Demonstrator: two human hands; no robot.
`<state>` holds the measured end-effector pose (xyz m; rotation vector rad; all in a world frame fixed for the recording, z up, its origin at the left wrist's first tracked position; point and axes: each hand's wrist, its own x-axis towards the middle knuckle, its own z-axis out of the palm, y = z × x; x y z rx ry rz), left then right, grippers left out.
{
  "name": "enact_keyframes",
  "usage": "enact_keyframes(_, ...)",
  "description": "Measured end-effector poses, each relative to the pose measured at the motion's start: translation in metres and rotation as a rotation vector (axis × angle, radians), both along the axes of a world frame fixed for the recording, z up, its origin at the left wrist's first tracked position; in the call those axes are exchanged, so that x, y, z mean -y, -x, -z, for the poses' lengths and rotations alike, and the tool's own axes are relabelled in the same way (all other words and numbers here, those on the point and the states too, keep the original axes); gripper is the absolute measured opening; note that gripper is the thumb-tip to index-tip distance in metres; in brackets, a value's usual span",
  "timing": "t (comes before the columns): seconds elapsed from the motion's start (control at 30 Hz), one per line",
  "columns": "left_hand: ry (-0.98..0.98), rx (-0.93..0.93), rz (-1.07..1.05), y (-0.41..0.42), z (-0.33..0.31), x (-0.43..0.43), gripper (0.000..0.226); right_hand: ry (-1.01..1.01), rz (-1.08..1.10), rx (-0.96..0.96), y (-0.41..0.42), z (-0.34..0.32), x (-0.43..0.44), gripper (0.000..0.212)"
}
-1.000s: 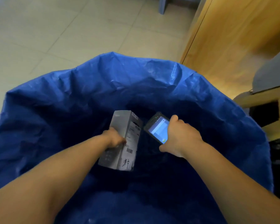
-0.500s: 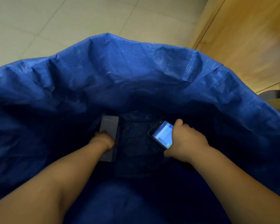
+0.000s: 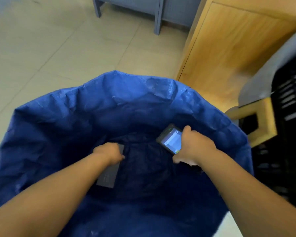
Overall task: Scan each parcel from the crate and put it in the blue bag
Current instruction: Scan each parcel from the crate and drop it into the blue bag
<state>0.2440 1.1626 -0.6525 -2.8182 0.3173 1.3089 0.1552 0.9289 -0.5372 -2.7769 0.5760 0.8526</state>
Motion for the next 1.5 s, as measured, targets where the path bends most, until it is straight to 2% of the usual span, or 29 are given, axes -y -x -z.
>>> enact_keyframes(0.07,0.075,0.071,0.027,0.008,-0.032,0.005,0.036,0.0,0.019,0.047,0.017,-0.027,0.002,0.067)
enact_keyframes(0.27,0.356,0.193,0.016,0.048,-0.123,0.021,0.048,-0.035,0.089,0.259,0.086,-0.117,0.012,0.074)
enact_keyframes(0.47,0.648,0.29,0.069,0.11,-0.21,0.066,0.036,-0.04,0.262,0.609,0.186,-0.189,0.03,0.075)
enact_keyframes(0.57,0.777,0.295,0.115,0.144,-0.241,0.096,0.03,-0.031,0.366,0.776,0.242,-0.205,0.044,0.073)
enact_keyframes(0.7,0.93,0.269,0.173,0.19,-0.263,0.142,0.023,0.012,0.485,0.9,0.311,-0.211,0.071,0.079)
enact_keyframes(0.9,1.092,0.217,0.185,0.246,-0.265,0.223,0.035,0.137,0.654,1.007,0.381,-0.207,0.123,0.091)
enact_keyframes(1.07,1.089,0.23,0.05,0.267,-0.261,0.283,0.036,0.147,0.761,1.061,0.402,-0.198,0.162,0.08)
enact_keyframes(1.23,0.901,0.238,0.065,0.264,-0.255,0.313,0.059,0.042,0.805,1.065,0.396,-0.186,0.181,0.073)
enact_keyframes(1.4,0.801,0.271,0.121,0.265,-0.256,0.328,0.039,0.017,0.783,0.99,0.387,-0.183,0.184,0.081)
enact_keyframes(1.5,0.833,0.18,0.107,0.267,-0.256,0.336,0.037,-0.015,0.78,0.993,0.387,-0.183,0.184,0.079)
